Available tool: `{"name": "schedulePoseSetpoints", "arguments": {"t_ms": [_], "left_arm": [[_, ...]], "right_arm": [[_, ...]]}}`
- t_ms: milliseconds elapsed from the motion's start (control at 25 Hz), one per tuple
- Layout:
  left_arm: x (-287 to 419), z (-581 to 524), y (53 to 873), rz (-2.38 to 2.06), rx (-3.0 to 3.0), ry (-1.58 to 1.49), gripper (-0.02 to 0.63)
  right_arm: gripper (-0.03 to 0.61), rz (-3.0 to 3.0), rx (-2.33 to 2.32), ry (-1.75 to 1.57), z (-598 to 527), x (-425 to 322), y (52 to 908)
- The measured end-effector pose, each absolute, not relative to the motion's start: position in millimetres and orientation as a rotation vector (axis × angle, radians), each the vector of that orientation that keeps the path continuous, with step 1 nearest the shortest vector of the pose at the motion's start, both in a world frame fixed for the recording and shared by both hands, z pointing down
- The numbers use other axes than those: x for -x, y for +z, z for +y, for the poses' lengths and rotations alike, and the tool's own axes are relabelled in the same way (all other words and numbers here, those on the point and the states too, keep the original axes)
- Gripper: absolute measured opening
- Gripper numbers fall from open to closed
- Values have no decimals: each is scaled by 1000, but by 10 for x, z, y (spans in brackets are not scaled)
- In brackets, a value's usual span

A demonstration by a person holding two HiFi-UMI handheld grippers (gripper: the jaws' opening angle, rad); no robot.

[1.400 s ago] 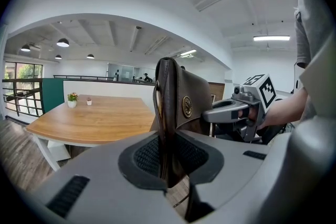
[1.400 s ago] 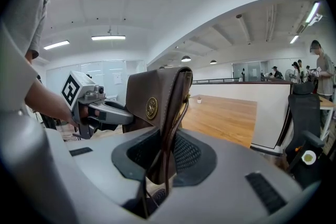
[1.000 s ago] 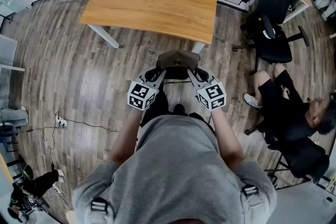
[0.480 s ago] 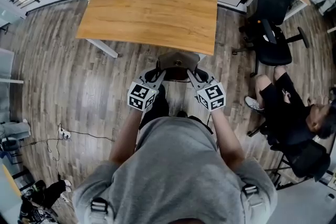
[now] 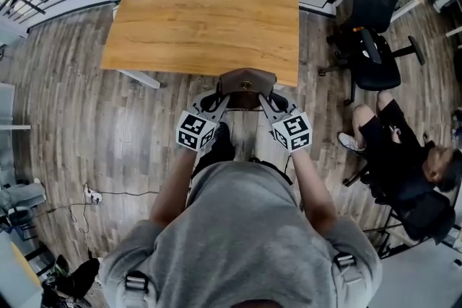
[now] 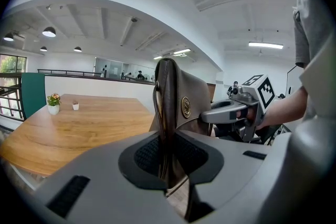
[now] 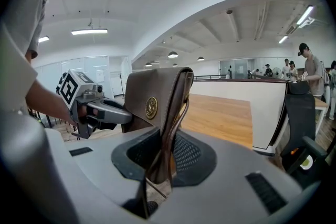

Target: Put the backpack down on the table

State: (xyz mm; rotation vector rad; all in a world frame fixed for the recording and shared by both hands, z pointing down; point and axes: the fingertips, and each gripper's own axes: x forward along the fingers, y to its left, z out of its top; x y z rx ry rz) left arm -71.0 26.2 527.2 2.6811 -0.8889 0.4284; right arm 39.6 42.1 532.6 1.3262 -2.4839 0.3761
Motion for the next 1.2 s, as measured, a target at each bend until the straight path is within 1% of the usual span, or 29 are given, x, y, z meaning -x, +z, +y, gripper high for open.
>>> {"name": "schedulePoseSetpoints", "arguments": {"t_ms": [680, 1200], "left_arm": [[1005, -466, 5261, -775, -2717, 433, 67], [1030, -933, 5330, -706, -2747, 467, 67]], "right_arm": [[60, -2425, -1460, 354, -253, -86, 5283], [58, -2394, -1537, 357, -667, -47, 5356]]}}
